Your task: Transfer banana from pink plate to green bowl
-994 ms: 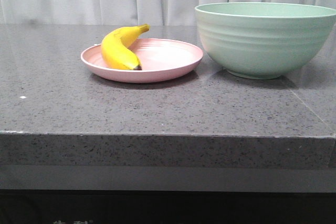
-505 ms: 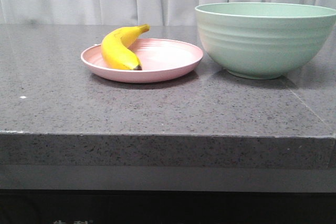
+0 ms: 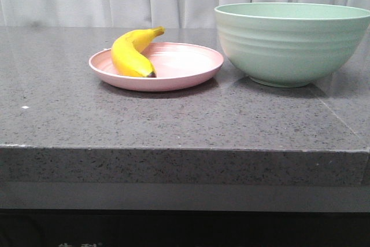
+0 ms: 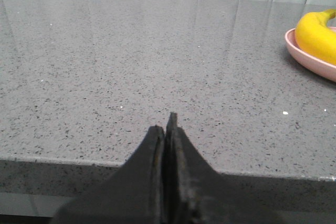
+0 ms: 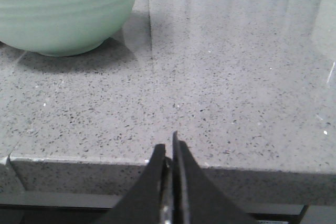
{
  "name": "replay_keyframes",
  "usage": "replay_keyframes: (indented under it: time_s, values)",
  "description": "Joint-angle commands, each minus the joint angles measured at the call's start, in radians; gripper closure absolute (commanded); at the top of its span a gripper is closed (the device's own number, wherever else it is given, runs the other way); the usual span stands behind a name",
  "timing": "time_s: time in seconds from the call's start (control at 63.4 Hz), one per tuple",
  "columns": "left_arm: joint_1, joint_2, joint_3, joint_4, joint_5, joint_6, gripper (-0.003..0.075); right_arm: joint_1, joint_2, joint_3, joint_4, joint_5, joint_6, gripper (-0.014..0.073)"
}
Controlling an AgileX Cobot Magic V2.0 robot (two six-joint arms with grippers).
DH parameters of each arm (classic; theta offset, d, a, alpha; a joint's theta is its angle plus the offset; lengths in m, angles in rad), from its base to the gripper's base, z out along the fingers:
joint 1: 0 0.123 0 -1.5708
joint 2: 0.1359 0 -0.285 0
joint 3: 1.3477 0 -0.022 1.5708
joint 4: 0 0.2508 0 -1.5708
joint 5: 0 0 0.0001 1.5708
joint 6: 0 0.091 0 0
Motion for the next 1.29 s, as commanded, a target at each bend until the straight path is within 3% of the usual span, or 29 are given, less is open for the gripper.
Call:
replay_keyframes:
  time_s: [0.0, 0.189, 0.347, 0.458, 0.773, 0.978, 1.026, 1.089, 1.199, 1.278]
  values:
    - [-0.008, -0.022, 0.005, -0.002, -0.08, -0.002, 0.0738, -0.006, -0.023, -0.004, -0.008, -0.092, -0.002, 0.0641]
    - [-0.008, -0.022, 0.005, -0.002, -0.105, -0.002, 0.0738, -0.006, -0.023, -0.004, -0.008, -0.09, -0.002, 0.0641]
    - [-0.008, -0.018, -0.014, -0.002, -0.276, -0.002, 0.0738, -0.006, -0.023, -0.025, -0.008, -0.117, -0.002, 0.0641]
    - [-0.008, 0.019, -0.09, -0.002, -0.252, -0.002, 0.0738, -0.006, -0.016, -0.096, -0.02, -0.118, -0.002, 0.0642]
    - [-0.008, 0.432, -0.451, -0.002, -0.201, -0.002, 0.0738, -0.006, 0.257, -0.444, -0.053, -0.079, -0.002, 0.0652]
    - [-0.008, 0.563, -0.52, -0.002, -0.228, -0.002, 0.0724, -0.006, 0.443, -0.56, -0.053, -0.098, -0.002, 0.0648]
    - [-0.008, 0.566, -0.52, -0.002, -0.228, -0.002, 0.0676, -0.006, 0.458, -0.561, -0.053, -0.103, -0.002, 0.062]
    - [-0.008, 0.567, -0.52, -0.002, -0.228, -0.002, 0.0526, -0.006, 0.466, -0.559, -0.053, -0.102, -0.002, 0.0506]
    - [-0.008, 0.569, -0.52, -0.002, -0.242, -0.002, 0.014, -0.006, 0.467, -0.559, -0.053, -0.107, -0.002, 0.0151]
    - [-0.008, 0.569, -0.524, -0.067, -0.241, -0.021, 0.0011, -0.006, 0.467, -0.559, -0.053, -0.115, -0.002, -0.0023]
